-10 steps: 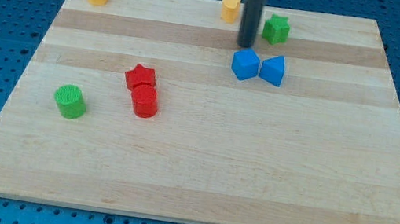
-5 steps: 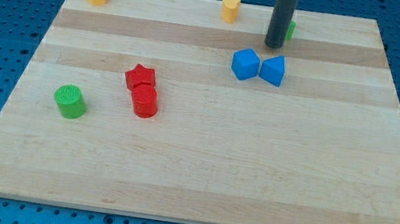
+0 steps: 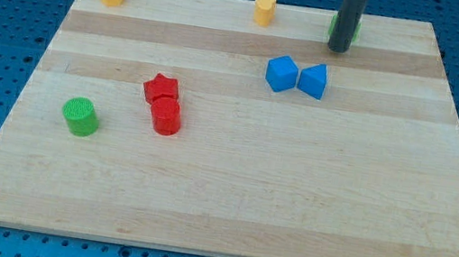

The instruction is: Push the green star to the top right

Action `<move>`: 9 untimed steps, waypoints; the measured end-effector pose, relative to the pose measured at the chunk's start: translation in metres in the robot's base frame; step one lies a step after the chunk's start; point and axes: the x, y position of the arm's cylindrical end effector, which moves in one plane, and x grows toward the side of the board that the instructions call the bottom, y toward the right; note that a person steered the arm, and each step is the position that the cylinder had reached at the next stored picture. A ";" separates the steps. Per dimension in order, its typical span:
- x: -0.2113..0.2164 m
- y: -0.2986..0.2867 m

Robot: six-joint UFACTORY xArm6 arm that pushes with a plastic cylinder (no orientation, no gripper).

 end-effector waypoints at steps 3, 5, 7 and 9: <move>-0.015 -0.006; -0.028 0.025; -0.042 0.042; -0.042 0.053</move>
